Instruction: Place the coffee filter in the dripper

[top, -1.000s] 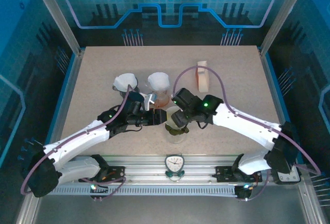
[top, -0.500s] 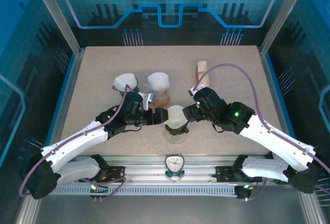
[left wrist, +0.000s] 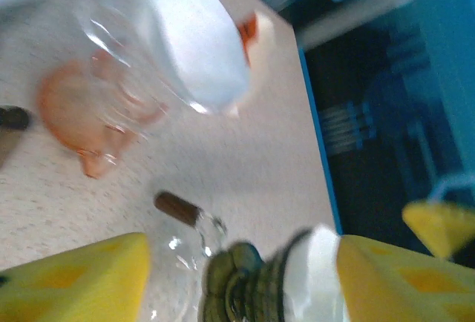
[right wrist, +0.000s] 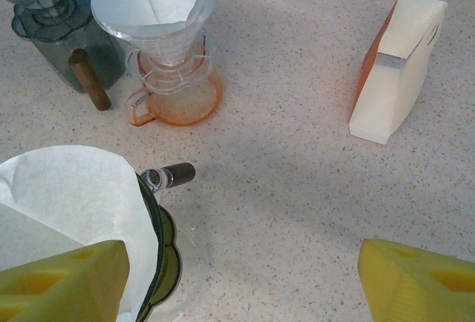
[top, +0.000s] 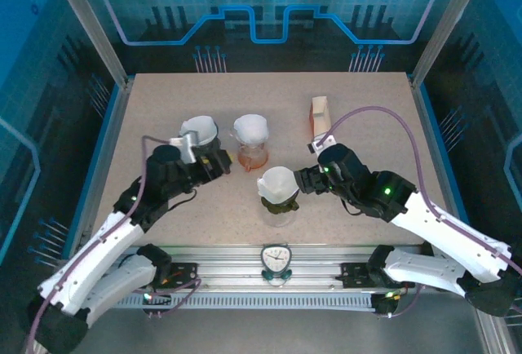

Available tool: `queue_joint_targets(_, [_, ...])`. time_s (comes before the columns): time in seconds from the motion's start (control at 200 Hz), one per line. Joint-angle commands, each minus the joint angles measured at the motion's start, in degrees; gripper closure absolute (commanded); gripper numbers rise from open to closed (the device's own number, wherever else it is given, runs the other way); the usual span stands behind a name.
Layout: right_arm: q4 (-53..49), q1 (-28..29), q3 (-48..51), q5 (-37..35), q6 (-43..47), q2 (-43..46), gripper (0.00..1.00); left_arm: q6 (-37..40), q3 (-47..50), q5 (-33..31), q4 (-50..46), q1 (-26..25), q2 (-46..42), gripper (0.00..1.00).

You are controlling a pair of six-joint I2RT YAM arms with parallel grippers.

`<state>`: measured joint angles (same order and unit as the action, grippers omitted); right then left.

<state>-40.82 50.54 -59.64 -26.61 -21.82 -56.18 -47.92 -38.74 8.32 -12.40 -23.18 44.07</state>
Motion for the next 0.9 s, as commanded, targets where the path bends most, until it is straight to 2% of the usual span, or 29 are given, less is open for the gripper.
queue_joint_targets(0.0, [2.58,-0.63,1.24,-0.72,-1.15,0.79,0.18,-4.36,4.42,-2.37,-3.04,6.41,-2.99,0.48])
queue_joint_targets(0.115, [3.48,-0.67,2.02,-0.58,-1.11,1.85,0.18,-8.46,9.64,-3.47,-3.75,13.45,-6.87,0.66])
queue_joint_targets(0.225, [4.15,-0.74,2.59,-0.16,-1.05,2.56,0.18,-10.66,13.52,-4.41,-3.51,19.4,-8.45,0.72])
queue_joint_targets(0.385, [4.82,-0.72,3.28,0.46,-0.77,3.17,0.18,-13.4,17.95,-5.17,3.65,25.54,-5.58,0.8])
queue_joint_targets(0.465, [4.98,-0.79,3.41,0.87,-0.68,3.27,0.18,-13.75,18.68,-6.98,9.04,26.77,-0.23,0.8])
queue_joint_targets(0.565, [5.39,-0.8,3.41,1.42,-0.54,3.52,0.18,-14.44,19.6,-6.83,21.22,28.21,9.25,0.78])
queue_joint_targets(0.72, [5.14,-0.81,3.19,2.27,-0.21,3.8,0.18,-15.57,18.51,-3.01,43.77,29.76,28.0,0.71])
queue_joint_targets(0.896, [4.33,-0.8,2.77,2.23,-0.05,4.66,0.18,-17.73,16.21,-0.72,60.8,30.83,43.62,0.7])
